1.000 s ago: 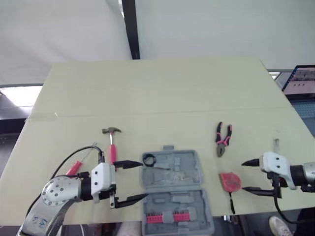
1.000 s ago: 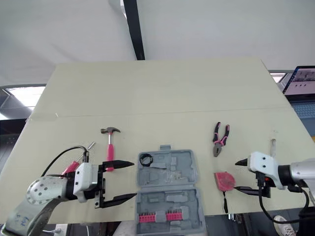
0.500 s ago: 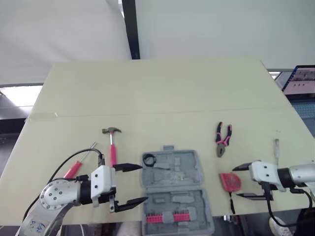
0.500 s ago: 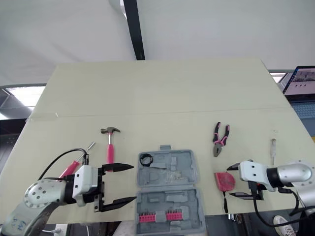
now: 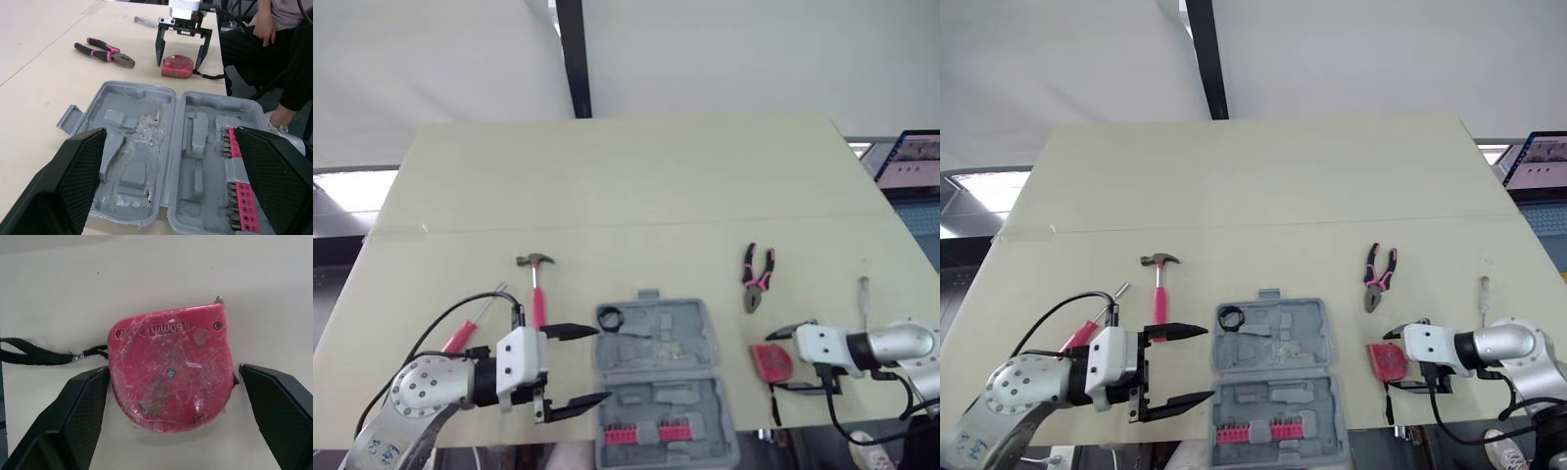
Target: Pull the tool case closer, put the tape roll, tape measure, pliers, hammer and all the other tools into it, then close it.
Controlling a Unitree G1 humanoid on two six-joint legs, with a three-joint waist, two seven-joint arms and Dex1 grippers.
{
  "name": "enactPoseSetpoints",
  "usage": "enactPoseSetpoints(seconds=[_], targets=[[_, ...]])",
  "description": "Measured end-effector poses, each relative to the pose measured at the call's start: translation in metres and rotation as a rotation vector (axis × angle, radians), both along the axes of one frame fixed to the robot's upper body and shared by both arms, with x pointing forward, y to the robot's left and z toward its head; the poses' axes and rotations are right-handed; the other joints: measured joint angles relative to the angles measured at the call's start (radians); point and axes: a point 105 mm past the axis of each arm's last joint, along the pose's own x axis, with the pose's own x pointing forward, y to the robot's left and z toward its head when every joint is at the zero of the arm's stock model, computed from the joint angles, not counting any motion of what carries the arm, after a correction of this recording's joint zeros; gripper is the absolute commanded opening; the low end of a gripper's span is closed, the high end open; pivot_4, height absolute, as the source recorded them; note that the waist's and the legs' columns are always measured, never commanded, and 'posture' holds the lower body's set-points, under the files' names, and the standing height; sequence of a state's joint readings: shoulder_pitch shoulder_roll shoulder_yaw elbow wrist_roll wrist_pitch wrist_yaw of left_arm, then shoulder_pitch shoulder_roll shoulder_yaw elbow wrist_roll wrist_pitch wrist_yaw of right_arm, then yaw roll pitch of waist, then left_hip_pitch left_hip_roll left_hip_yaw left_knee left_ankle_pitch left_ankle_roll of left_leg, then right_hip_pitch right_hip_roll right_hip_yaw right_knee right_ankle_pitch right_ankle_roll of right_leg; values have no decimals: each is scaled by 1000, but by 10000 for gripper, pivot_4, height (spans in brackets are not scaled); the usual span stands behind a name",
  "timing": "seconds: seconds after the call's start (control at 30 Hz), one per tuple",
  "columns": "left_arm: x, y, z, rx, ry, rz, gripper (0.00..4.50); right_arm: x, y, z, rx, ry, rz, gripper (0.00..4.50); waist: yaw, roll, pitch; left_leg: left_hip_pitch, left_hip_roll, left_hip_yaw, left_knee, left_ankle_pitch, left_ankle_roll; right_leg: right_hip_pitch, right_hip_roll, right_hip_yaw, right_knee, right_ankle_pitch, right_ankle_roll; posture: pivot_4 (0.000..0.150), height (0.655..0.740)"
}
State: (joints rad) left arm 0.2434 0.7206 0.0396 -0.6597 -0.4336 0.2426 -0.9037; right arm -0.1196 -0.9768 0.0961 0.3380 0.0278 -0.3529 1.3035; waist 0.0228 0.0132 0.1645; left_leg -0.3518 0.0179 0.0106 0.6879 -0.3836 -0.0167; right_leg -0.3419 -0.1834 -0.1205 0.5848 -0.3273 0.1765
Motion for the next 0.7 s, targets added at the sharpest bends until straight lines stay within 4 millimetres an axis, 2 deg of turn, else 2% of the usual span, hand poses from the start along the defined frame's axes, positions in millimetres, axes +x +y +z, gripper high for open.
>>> enactPoseSetpoints(seconds=[0.13,0.23,0.27,0.3,0.7], targets=[[1,0,0,0,8,7,45000,0,0,0,-2,2,1,44522,0,0,0,0,0,0,0,0,0,0,0,0,0,0,0,1500,7400],[1,1,-1,-1,12,8,45000,0,1,0,-1,2,3,35798,0,0,0,0,0,0,0,0,0,0,0,0,0,0,0,1500,7400],[1,1,-1,-1,13,8,45000,0,1,0,0,2,6,31074,-1,0,0,0,0,0,0,0,0,0,0,0,0,0,0,1500,7400],[1,0,-1,-2,14,7,45000,0,1,0,0,1,7,29792,-1,0,0,0,0,0,0,0,0,0,0,0,0,0,0,1500,7400],[1,0,0,-8,9,9,45000,4,2,4,1,16,-38,29794,-1,0,0,0,0,0,0,0,0,0,0,0,0,0,0,1500,7400]])
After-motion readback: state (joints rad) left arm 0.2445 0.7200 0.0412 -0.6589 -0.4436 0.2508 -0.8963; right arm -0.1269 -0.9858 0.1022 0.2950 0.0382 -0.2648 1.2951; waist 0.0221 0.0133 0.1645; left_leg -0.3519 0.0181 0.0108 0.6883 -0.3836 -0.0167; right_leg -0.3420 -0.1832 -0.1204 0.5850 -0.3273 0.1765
